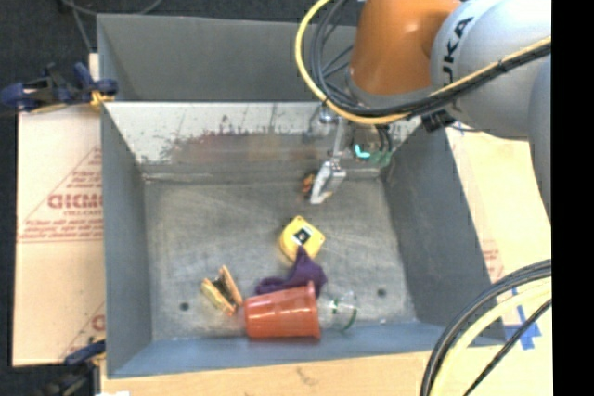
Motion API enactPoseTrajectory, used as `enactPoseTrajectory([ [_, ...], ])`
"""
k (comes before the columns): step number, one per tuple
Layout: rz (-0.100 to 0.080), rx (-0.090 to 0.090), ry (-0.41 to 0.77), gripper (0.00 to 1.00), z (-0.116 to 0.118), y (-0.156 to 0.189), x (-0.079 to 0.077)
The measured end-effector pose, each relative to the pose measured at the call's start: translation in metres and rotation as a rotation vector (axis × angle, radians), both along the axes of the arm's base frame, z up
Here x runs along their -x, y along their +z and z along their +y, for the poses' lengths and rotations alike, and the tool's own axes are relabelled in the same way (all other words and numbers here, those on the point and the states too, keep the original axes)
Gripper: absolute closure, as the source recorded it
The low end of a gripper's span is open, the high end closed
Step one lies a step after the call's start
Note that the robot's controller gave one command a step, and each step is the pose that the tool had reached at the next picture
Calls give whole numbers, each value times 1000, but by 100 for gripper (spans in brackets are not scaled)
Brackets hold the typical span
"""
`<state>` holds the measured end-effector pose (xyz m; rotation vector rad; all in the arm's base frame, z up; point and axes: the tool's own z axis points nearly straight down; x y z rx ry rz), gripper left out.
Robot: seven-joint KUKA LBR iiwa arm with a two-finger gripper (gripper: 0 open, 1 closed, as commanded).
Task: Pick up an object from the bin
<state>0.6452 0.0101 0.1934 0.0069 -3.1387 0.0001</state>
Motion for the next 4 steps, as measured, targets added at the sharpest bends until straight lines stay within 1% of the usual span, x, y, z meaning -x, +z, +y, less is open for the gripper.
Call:
enactPoseTrajectory([
  [1, -8, 0, 0, 0, 0, 5, -2],
  [2, -12, 1, 73, 0, -3, -35, 11],
  [3, -2, 0, 283, 0, -9, -44, 48],
  [4, -36, 2, 328, 100, -23, -107, 68],
])
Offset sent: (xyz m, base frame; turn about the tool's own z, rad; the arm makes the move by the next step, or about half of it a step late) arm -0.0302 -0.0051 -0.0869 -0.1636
